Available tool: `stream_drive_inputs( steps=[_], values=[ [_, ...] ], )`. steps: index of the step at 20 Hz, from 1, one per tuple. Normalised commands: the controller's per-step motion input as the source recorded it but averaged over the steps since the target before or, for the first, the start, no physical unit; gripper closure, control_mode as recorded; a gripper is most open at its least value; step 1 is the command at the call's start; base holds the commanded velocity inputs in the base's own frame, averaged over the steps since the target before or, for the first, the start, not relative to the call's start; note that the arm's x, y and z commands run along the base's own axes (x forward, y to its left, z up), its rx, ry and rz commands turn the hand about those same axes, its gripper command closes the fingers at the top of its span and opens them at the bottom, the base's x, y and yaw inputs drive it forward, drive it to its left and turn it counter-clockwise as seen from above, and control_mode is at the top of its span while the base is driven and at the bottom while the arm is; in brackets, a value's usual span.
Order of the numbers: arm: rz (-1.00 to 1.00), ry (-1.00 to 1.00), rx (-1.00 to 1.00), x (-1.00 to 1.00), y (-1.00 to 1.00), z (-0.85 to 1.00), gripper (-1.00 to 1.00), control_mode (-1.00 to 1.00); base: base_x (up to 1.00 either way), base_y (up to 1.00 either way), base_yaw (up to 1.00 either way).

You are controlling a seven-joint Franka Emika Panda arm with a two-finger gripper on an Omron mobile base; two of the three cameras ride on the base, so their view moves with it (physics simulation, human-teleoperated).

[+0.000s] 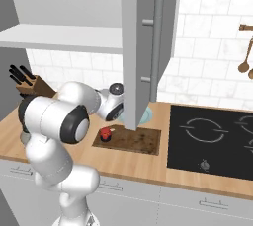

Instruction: From the different types of pastries on the counter, select a croissant and place it on the cutting board. Then retrieve a jar of jam from the cabinet and place it alongside the croissant on the cutting board.

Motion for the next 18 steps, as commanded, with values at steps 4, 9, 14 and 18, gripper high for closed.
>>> stream_drive_inputs(
  steps=[4, 9, 14, 18],
  values=[
    [0.07, 0.01, 0.0, 0.79, -0.49, 0.0, -1.0, -1.0, 0.0, 0.0, 0.0],
    [0.01, 0.0, 0.0, 0.04, -0.05, -0.05, -1.0, -1.0, 0.0, 0.0, 0.0],
    [0.0, 0.0, -0.01, -0.12, 0.02, -0.34, -1.0, -1.0, 0.0, 0.0, 0.0],
    [0.0, 0.05, 0.0, 0.22, 0.0, -0.09, -1.0, -1.0, 0.0, 0.0, 0.0]
  ],
)
